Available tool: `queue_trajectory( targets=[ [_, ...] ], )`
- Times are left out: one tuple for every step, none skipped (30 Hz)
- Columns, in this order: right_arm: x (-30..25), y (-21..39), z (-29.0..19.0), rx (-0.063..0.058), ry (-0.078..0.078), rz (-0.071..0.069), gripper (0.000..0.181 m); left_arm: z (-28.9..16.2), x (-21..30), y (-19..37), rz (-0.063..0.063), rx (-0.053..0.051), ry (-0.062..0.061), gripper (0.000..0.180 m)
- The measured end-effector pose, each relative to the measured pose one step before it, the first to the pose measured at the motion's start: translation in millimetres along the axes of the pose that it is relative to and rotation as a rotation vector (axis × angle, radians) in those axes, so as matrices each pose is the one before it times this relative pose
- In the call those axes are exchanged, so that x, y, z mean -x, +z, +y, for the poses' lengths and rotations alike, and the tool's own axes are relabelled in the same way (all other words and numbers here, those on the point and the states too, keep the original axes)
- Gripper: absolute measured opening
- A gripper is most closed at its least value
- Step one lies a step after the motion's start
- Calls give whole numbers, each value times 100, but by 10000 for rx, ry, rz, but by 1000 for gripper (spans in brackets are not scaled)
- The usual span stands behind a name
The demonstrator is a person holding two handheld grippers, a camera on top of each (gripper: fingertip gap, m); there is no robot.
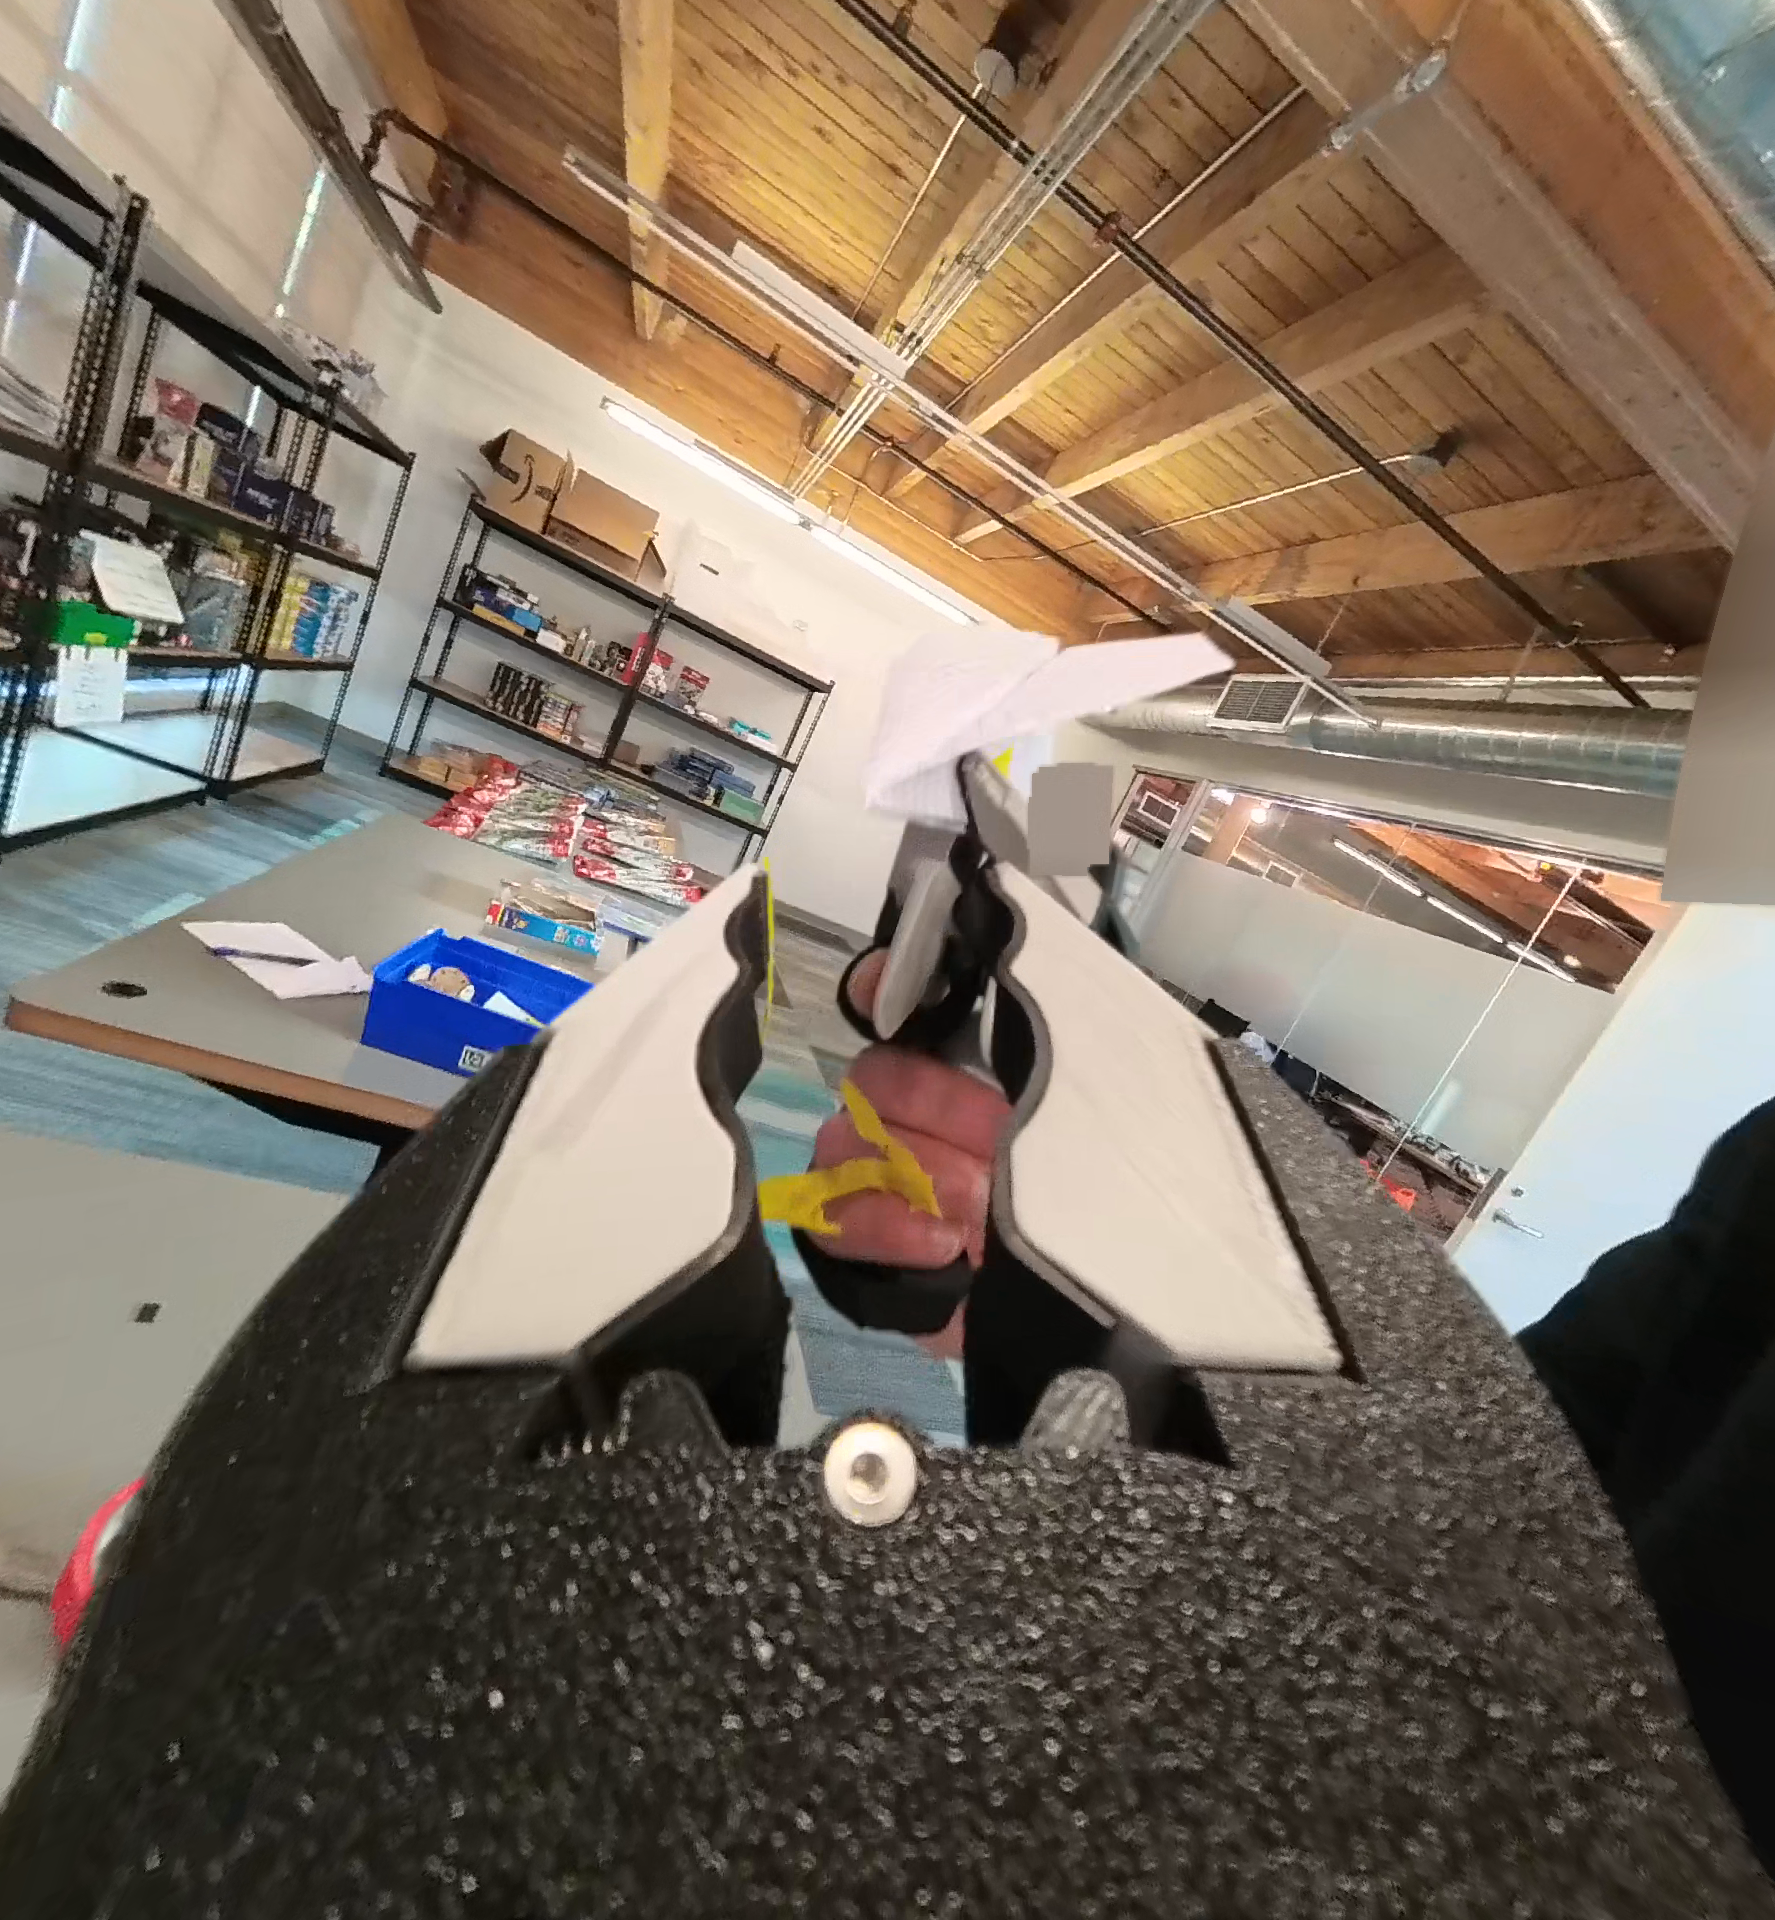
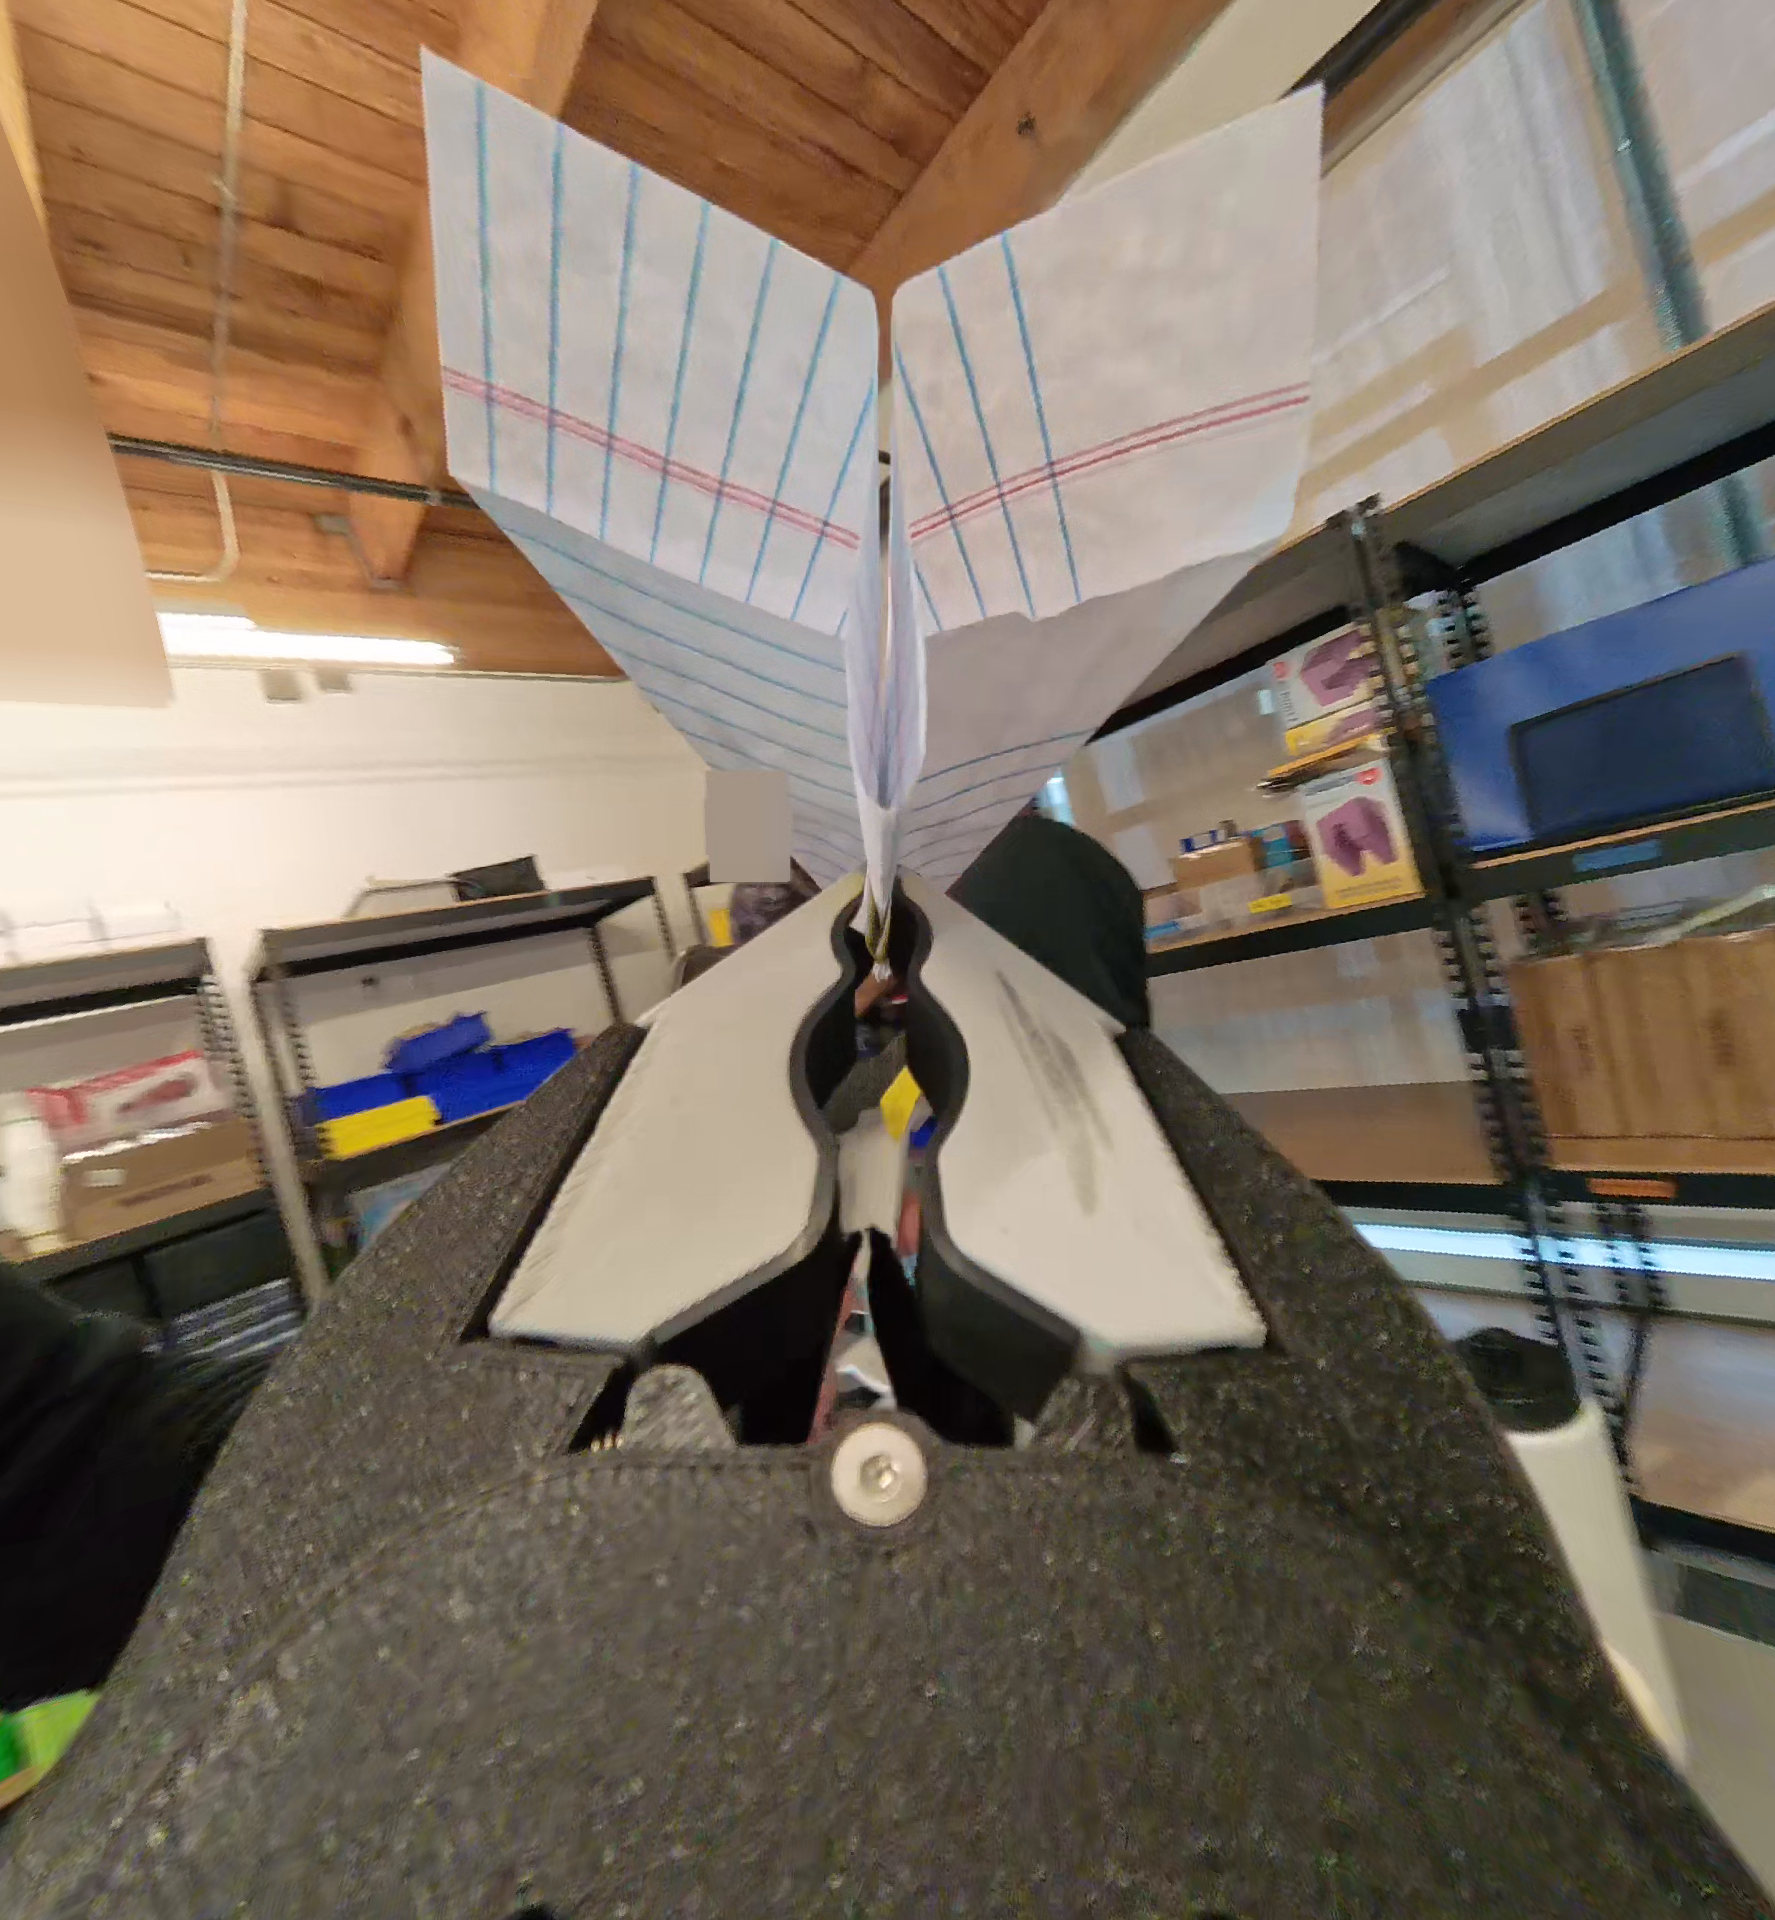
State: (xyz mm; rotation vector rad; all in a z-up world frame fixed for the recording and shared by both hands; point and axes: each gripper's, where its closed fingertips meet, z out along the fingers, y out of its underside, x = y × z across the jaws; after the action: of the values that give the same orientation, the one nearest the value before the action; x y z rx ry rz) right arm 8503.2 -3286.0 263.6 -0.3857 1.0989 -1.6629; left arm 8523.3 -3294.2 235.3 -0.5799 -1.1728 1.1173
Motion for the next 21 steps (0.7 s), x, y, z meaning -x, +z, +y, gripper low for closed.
queue_trajectory(
  targets=[
    [-501,-66,-318,29,-446,486,0,235,210,-20,-83,13,-48,39],
    [-145,-18,-352,-22,-610,249,0,256,106,-15,-73,-17,-49,39],
    [-107,2,-237,53,-394,99,0,256,145,-16,-75,9,-81,39],
    [-266,18,-132,78,-126,89,0,166,83,32,-42,-4,-49,39],
    [-119,-14,-163,20,191,-146,0,71,32,50,-15,-25,6,40],
    [148,-54,-514,-280,459,-391,0,49,-1,2,-45,-37,43,40],
    [140,-144,-597,-361,601,-423,0,-109,-25,42,-53,-43,101,40],
    [246,-173,-564,-363,540,-464,0,-49,-91,71,-25,10,156,40],
    [437,-113,-287,-201,372,-517,0,-88,-50,92,-47,32,174,39],
    [273,-85,-61,-65,138,-300,0,-198,-175,48,-20,-29,185,38],
    [-133,-104,-6,-48,-47,51,0,-240,-255,112,43,-40,132,36],
    [2,-14,178,66,9,-56,0,-202,-389,256,105,-8,70,36],
    [312,44,258,117,-77,-213,0,-326,-481,223,171,-83,-31,35],
    [133,77,270,98,-196,1,0,-489,-570,262,224,-183,-52,30],
    [162,89,226,70,-165,-13,0,-342,-433,358,115,-104,22,29],
    [423,120,231,71,-35,-237,0,-204,-392,374,100,-37,100,28],
    [374,133,130,5,-34,-167,0,-239,-351,308,102,-91,64,27],
    [259,79,84,-25,1,-130,0,-257,-136,223,-1,-127,9,27],
    [317,59,52,-28,87,-216,0,-207,-324,188,107,-103,37,26],
    [316,11,0,-38,115,-228,0,-3,-307,179,78,14,150,23],
    [96,23,-73,-58,51,-53,0,47,-361,139,-10,18,300,15]
  ],
)
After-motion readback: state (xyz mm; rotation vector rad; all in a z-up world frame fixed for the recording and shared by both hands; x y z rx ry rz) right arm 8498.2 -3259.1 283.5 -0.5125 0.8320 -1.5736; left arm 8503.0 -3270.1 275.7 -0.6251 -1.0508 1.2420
